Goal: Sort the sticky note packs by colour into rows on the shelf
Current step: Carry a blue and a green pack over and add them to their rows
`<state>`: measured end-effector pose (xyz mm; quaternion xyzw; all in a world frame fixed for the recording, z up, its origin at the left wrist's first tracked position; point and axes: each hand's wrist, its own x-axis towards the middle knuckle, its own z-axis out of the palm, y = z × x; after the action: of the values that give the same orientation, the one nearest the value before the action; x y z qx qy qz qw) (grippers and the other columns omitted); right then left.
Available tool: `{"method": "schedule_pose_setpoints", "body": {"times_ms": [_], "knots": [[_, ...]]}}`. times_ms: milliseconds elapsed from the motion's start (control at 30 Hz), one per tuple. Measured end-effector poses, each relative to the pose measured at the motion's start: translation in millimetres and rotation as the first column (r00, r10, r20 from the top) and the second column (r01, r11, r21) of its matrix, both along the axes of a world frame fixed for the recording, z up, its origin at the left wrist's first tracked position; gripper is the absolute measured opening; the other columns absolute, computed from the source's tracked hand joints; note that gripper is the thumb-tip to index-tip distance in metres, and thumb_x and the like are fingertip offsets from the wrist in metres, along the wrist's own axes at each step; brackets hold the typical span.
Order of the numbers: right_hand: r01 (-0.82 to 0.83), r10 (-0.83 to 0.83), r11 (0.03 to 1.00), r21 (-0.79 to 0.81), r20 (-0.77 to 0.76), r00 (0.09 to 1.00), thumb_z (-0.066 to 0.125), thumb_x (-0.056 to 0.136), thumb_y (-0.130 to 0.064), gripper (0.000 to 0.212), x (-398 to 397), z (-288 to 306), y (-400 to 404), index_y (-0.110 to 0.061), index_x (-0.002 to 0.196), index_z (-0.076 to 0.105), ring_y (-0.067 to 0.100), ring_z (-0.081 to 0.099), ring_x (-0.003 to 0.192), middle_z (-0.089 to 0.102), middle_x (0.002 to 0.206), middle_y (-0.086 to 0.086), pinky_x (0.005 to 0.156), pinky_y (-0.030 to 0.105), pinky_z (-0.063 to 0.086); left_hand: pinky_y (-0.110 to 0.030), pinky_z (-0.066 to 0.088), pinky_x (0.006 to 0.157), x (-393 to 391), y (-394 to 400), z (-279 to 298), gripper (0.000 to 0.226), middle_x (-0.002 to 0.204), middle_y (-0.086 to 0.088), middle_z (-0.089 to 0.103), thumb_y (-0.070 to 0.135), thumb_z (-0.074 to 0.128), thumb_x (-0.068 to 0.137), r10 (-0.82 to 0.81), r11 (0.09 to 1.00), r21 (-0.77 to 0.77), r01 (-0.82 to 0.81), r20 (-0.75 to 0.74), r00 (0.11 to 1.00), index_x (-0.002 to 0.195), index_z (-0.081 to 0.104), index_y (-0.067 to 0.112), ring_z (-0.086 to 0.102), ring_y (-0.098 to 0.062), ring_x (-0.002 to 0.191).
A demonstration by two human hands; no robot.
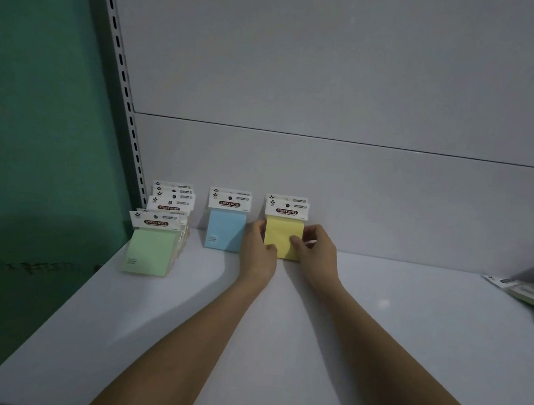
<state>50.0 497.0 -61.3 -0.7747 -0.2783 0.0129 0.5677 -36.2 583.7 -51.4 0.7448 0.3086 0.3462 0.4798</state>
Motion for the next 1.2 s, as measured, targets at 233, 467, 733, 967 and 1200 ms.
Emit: {"method": "schedule_pose_setpoints", "body": {"times_ms": [233, 467, 733, 967, 1200], "knots": [[0.016, -0.017, 1.0, -0.016, -0.026, 1.0, 0.069, 0.086, -0.028, 0.029, -0.6, 1.6, -4.8, -0.013, 0.107, 0.057, 0.017, 0.06, 0.084, 0.064, 0.099, 0.002, 0.07, 0.024, 0.046, -0.041, 0.042, 0.103, -10.0, -3.7, 1.8, 0.058, 0.132, -0.008, 0.045, -0.006, 0.053, 0.08, -0.049, 0.998, 0.031, 0.05, -0.044, 0.998, 0.134, 0.038, 0.009, 0.046, -0.025, 0.122], [0.135, -0.137, 0.985, -0.103, -0.008, 0.991, 0.052, 0.097, -0.032, 0.031, -29.2, 9.0, -21.8, -0.011, 0.119, 0.057, 0.015, 0.056, 0.095, 0.063, 0.106, 0.0, 0.079, 0.027, 0.04, -0.031, 0.035, 0.102, -49.6, -13.6, 5.7, 0.062, 0.145, -0.003, 0.035, 0.014, 0.053, 0.09, -0.157, 0.94, 0.277, 0.198, -0.164, 0.974, 0.146, 0.027, 0.017, 0.034, -0.02, 0.133], [0.081, -0.02, 0.872, -0.484, 0.129, 0.991, 0.039, 0.1, -0.041, 0.043, -54.6, 29.8, -88.2, -0.018, 0.133, 0.055, 0.02, 0.053, 0.121, 0.057, 0.135, 0.002, 0.097, 0.03, 0.039, -0.037, 0.03, 0.11, -64.5, -35.6, 26.4, 0.055, 0.15, -0.001, 0.038, 0.046, 0.037, 0.096, -0.231, 0.779, 0.389, 0.492, -0.552, 0.802, 0.144, 0.037, 0.019, 0.033, -0.023, 0.137], [0.131, 0.003, 0.79, -0.599, 0.218, 0.976, 0.036, 0.098, -0.05, 0.049, -62.7, 60.7, -214.1, -0.024, 0.137, 0.05, 0.019, 0.044, 0.132, 0.05, 0.144, -0.002, 0.109, 0.038, 0.035, -0.036, 0.029, 0.111, -67.8, -132.5, 48.4, 0.058, 0.151, 0.003, 0.037, 0.057, 0.033, 0.094, -0.254, 0.756, 0.349, 0.553, -0.623, 0.74, 0.143, 0.038, 0.028, 0.032, -0.021, 0.139], [0.138, -0.026, 0.785, -0.604, 0.19, 0.981, 0.037, 0.098, -0.051, 0.049, -54.0, 62.7, -383.1, -0.024, 0.136, 0.051, 0.018, 0.044, 0.132, 0.049, 0.144, -0.002, 0.108, 0.038, 0.036, -0.039, 0.034, 0.109, -59.2, -264.0, 52.5, 0.058, 0.15, 0.002, 0.038, 0.058, 0.039, 0.092, -0.362, 0.767, 0.252, 0.59, -0.59, 0.722, 0.142, 0.04, 0.029, 0.038, -0.021, 0.136]]}}
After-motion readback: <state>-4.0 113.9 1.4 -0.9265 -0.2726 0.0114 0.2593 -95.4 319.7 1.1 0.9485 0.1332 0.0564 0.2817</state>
